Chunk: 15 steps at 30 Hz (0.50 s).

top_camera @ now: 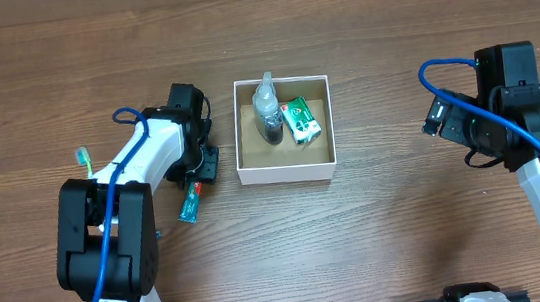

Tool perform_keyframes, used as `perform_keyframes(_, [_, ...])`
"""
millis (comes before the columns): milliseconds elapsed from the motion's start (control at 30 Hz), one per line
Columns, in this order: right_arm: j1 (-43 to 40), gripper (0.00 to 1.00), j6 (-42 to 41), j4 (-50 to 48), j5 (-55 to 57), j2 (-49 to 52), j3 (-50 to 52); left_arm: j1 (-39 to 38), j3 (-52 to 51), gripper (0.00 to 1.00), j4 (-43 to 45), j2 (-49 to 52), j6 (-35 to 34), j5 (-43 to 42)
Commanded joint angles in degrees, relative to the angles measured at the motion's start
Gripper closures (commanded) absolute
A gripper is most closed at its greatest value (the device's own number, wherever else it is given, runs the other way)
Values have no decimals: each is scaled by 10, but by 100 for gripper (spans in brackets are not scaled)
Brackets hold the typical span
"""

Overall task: Pack container
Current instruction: 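Grasp the Colgate toothpaste tube with the left gripper, then lower the toothpaste tube into the box with the left gripper, release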

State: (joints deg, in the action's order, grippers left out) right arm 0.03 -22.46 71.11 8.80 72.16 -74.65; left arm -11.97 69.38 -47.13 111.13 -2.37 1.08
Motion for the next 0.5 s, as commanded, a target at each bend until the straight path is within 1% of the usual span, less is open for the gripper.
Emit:
perform_keyframes(0, [-1,0,2,-3,-1,-1,3,-1,-17,68,-10,38,5,-21])
perform_keyframes(33, [-1,0,2,-3,-1,-1,3,-1,-17,74,-11,38,5,-21])
perform_keyframes(67, [-1,0,2,-3,-1,-1,3,-1,-16,76,-11,38,4,-21])
perform_keyframes(100, [-1,0,2,-3,-1,-1,3,-1,-15,87,-11,38,4,-21])
perform_keyframes(133, [-1,0,2,-3,-1,-1,3,-1,-12,94,-12,38,1,-21])
perform_keyframes(200, [-1,0,2,-3,0,-1,3,-1,-3,96,-15,37,-5,-21])
perform_keyframes(333, [-1,0,2,-3,0,-1,3,-1,31,96,-37,4,-20,-21])
perform_keyframes(400, [-1,0,2,-3,0,-1,3,-1,59,96,-54,-35,-22,-21])
perform_keyframes(467, [-1,0,2,-4,0,-1,3,-8,93,96,-68,-101,-29,-22])
